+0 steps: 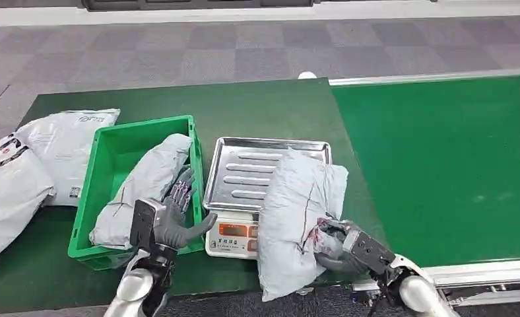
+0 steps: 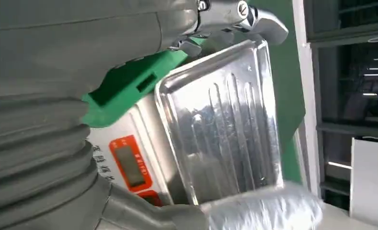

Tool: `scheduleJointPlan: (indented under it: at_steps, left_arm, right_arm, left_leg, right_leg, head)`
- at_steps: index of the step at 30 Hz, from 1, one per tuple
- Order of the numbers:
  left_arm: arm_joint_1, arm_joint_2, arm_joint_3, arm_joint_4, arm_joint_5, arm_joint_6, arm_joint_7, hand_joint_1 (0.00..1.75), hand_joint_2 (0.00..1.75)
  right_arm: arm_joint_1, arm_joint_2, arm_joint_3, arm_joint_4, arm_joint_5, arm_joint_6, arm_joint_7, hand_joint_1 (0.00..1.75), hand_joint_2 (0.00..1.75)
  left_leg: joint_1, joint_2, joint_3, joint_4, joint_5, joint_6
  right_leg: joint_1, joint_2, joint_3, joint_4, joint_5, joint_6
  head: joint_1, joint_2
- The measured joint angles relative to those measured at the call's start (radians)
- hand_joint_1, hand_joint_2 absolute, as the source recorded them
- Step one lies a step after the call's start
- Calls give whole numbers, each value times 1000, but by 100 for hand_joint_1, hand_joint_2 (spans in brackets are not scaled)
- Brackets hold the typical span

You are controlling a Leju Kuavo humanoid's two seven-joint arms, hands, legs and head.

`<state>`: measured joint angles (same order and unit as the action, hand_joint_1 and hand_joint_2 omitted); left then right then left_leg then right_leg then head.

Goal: Moved the parcel from conveyor to table for the left to box.

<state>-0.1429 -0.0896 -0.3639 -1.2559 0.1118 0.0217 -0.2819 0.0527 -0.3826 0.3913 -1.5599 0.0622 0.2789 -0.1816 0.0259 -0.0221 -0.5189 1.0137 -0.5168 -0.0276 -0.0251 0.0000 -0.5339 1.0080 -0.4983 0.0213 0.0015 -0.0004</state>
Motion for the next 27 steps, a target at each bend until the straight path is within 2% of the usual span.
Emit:
scheduleJointPlan:
  at_steps: [5,11,27]
  left_arm:
    - [33,0,14,-35,-17,-10,3,0,175]
    - [45,0,17,-52,-19,-11,3,0,175]
    - [55,1,18,-64,-40,-23,3,0,175]
  right_arm:
    - [100,9,-82,-59,-26,21,13,0,175]
    - [154,16,-116,-83,-26,32,20,0,175]
    - [188,41,-148,-93,-52,41,18,0,175]
  left_leg:
    - [-1,0,0,0,0,0]
    - [-1,1,0,0,-1,-1]
    - [-1,1,0,0,-1,-1]
  right_leg:
    - [-1,0,3,0,0,0]
    - [-1,1,2,0,0,0]
    - [-1,2,1,0,0,0]
  head:
    - [0,0]
    - [0,0]
    - [0,0]
